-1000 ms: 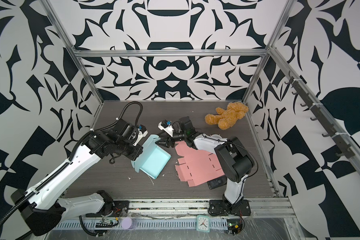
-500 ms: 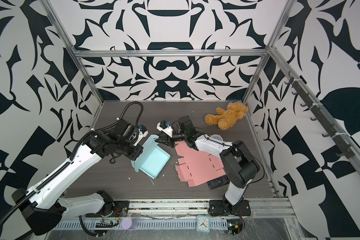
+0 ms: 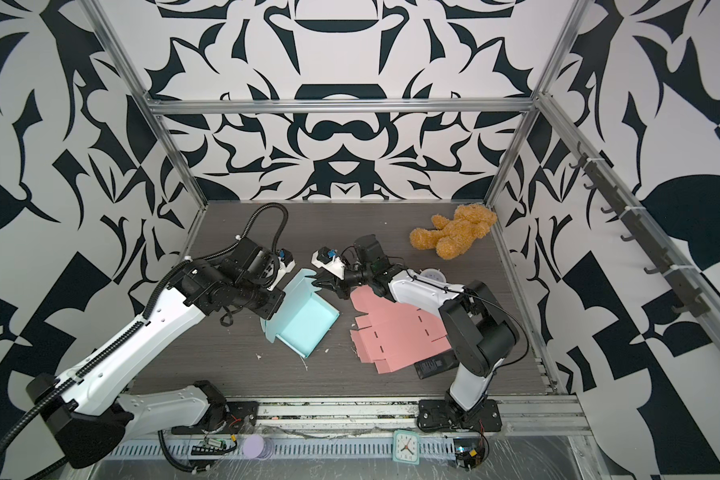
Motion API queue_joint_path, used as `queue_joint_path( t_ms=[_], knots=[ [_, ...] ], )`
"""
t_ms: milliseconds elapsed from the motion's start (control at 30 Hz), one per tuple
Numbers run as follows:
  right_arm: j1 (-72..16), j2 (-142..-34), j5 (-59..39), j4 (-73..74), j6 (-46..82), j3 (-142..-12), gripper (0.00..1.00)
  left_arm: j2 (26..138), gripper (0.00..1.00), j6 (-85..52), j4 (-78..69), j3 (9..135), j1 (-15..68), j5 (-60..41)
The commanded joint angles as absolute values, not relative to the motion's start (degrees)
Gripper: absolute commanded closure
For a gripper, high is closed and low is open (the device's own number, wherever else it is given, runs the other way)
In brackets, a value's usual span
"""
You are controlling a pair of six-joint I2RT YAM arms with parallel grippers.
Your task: Fold the paper box
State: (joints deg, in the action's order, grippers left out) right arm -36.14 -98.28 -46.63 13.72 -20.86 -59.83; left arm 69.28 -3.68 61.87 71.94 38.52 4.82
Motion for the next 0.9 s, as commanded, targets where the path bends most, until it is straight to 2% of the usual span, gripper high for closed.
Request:
queue_joint_path(
  t_ms=[0, 133, 367, 467, 633, 767, 867],
  knots=[
    [-36.39, -95.71, -45.67, 14.01, -21.77, -59.20, 0.95, 70.21, 0.82, -4.01, 62.00, 70.71, 38.23, 6.15],
    [-36.39, -95.98, -44.22, 15.83, -21.13, -57.97, 0.97, 70.19, 0.73, -5.71, 60.94, 69.25, 38.16, 6.68],
    [-36.43, -95.98, -40.56, 22.08, -18.14, -54.46, 0.99, 65.58, 0.25, -12.38, 54.60, 62.56, 36.91, 6.63],
    [-36.39, -96.38, -39.71, 23.40, -17.26, -53.81, 0.99, 62.67, 0.08, -15.74, 50.37, 58.34, 36.67, 6.82],
    [-36.41, -96.16, -37.78, 25.22, -15.65, -52.71, 0.99, 59.37, 0.02, -21.37, 46.10, 52.40, 36.23, 7.99],
    [-36.43, -95.89, -36.00, 25.63, -14.58, -52.21, 0.98, 56.35, 0.02, -25.77, 43.22, 47.71, 34.47, 8.96],
    [-36.44, -95.97, -35.90, 25.76, -13.28, -52.21, 0.97, 54.35, 0.06, -27.57, 39.43, 44.57, 32.76, 7.97]
  ],
)
